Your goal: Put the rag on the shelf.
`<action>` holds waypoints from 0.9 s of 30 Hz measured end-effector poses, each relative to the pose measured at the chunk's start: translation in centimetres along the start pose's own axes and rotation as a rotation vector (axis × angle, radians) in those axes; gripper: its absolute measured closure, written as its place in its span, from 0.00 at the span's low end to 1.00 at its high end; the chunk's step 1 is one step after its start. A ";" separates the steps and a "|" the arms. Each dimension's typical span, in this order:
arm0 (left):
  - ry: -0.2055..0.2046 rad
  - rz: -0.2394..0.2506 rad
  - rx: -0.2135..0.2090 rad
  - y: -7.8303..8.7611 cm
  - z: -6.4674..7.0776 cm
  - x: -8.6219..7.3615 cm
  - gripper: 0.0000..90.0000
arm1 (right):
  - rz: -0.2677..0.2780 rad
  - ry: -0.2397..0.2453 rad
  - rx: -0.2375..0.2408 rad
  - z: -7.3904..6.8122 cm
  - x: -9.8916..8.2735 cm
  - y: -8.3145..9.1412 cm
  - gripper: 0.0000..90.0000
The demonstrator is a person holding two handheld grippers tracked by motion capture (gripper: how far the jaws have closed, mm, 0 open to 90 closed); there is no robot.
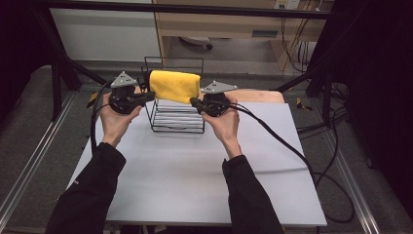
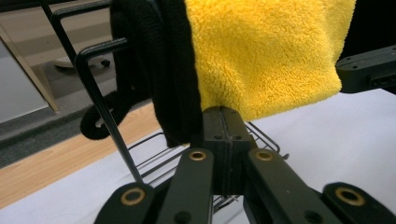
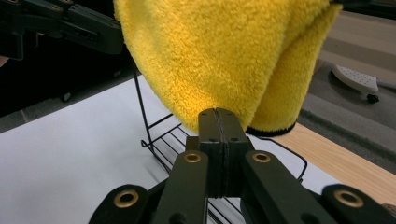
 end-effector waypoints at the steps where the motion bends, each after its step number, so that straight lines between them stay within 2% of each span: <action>1: 0.005 0.001 -0.001 -0.1 0.0 0.0 1.00 | 0.007 -0.003 0.000 0.1 -0.1 -0.1 0.99; 7: 0.003 0.012 -0.014 0.3 0.1 -0.1 0.99 | 0.034 0.003 0.020 -0.2 0.3 0.8 0.93; 10: 0.000 0.016 -0.032 1.0 0.4 -0.4 0.92 | 0.045 0.004 0.034 -0.4 0.6 1.8 0.88; 12: -0.001 0.010 -0.028 1.5 0.4 -0.7 0.85 | 0.054 0.002 0.046 -0.7 0.6 2.5 0.84; 19: 0.004 -0.014 -0.035 2.9 0.2 -2.4 0.66 | 0.035 -0.012 0.050 -0.6 -0.4 4.6 0.65; 27: -0.002 -0.061 -0.035 3.7 0.2 -5.5 0.47 | -0.027 -0.044 0.036 0.4 -2.8 6.4 0.40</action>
Point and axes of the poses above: each handheld gripper's, and its own axes: y roughly backward along the jaws, x roughly out of its top, z roughly to its right, the point moved 9 cm from there along -y, roughly forward along the jaws, and after that the axes turned 1 degree about y, right-handed, at the moved point
